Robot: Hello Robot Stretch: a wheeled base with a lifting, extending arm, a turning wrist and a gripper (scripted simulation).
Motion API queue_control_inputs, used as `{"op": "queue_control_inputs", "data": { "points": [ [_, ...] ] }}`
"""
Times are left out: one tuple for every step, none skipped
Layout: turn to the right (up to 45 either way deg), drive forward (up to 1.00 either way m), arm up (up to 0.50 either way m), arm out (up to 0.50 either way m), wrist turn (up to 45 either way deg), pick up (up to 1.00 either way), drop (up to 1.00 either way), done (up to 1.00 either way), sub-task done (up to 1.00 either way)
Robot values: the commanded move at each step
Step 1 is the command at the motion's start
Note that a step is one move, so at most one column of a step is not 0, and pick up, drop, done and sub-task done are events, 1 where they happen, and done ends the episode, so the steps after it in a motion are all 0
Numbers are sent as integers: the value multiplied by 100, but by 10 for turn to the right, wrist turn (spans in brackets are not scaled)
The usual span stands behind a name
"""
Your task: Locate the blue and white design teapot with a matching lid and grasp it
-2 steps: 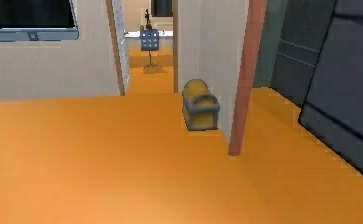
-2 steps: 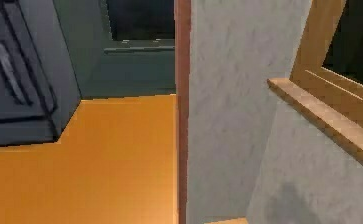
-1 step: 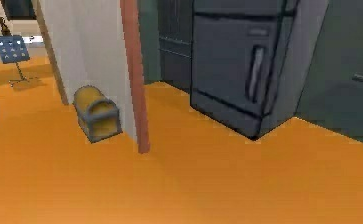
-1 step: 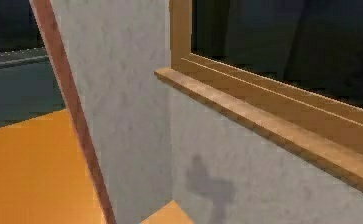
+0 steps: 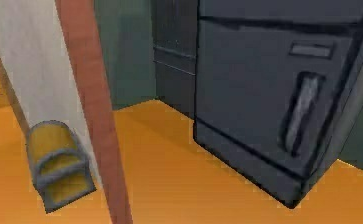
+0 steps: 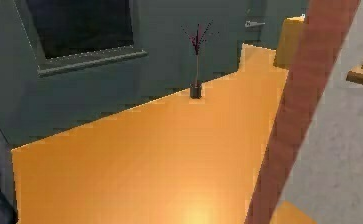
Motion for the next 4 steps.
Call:
{"op": "queue_control_inputs", "data": {
  "points": [
    [450,0,0,0,0,0,0,0,0],
    [240,0,0,0,0,0,0,0,0],
    [0,65,0,0,0,0,0,0,0],
    [270,0,0,0,0,0,0,0,0]
  ]
}}
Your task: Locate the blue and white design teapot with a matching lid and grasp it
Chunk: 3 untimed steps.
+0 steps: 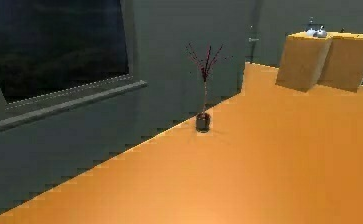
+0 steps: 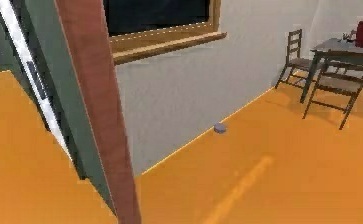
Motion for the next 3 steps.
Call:
{"op": "queue_control_inputs", "data": {
  "points": [
    [0,45,0,0,0,0,0,0,0],
    [450,0,0,0,0,0,0,0,0],
    [0,100,0,0,0,0,0,0,0]
  ]
}}
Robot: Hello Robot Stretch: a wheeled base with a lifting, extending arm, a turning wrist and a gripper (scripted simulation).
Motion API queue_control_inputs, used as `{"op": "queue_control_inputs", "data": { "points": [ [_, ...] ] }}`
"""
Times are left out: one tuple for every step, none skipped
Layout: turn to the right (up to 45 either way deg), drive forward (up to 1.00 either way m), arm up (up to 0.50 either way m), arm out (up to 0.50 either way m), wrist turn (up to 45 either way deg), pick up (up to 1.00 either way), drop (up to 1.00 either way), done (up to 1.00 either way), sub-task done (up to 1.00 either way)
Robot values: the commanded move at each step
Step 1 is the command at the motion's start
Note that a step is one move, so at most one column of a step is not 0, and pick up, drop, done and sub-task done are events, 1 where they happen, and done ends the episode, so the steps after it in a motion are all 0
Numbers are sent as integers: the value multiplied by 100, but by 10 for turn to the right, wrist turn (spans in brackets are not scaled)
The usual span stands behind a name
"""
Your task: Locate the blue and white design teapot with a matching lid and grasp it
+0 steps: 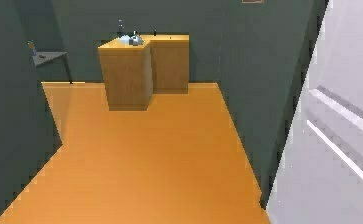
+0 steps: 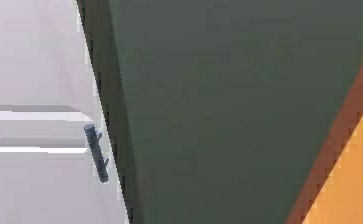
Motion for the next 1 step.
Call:
{"op": "queue_control_inputs", "data": {
  "points": [
    [0,100,0,0,0,0,0,0,0]
  ]
}}
